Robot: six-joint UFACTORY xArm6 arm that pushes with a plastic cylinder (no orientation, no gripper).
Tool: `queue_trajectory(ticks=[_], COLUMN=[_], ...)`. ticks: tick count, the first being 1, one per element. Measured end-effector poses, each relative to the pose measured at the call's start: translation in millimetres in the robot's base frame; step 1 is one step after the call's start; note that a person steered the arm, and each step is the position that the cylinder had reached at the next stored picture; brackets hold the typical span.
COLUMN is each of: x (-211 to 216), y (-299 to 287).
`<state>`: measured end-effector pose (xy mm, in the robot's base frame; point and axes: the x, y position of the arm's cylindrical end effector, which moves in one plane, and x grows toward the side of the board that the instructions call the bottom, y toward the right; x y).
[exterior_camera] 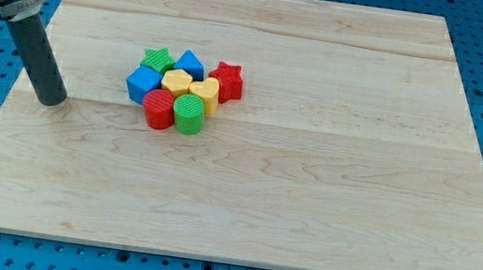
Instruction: Move the green circle into the yellow hexagon
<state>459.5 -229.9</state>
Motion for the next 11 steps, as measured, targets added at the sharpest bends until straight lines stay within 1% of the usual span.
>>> queue_trajectory(ticks=[1, 2, 3, 4, 5, 6, 7, 8, 9, 10, 11], x=[46.4, 54.7, 54.6, 54.6, 56.5, 65.2, 30.6, -8.4, -27.6, -36.1, -37.4], y=[48.3, 103.8, 148.1, 178.9, 180.4, 218.2, 245.9, 234.2, 202.4, 179.4, 176.2])
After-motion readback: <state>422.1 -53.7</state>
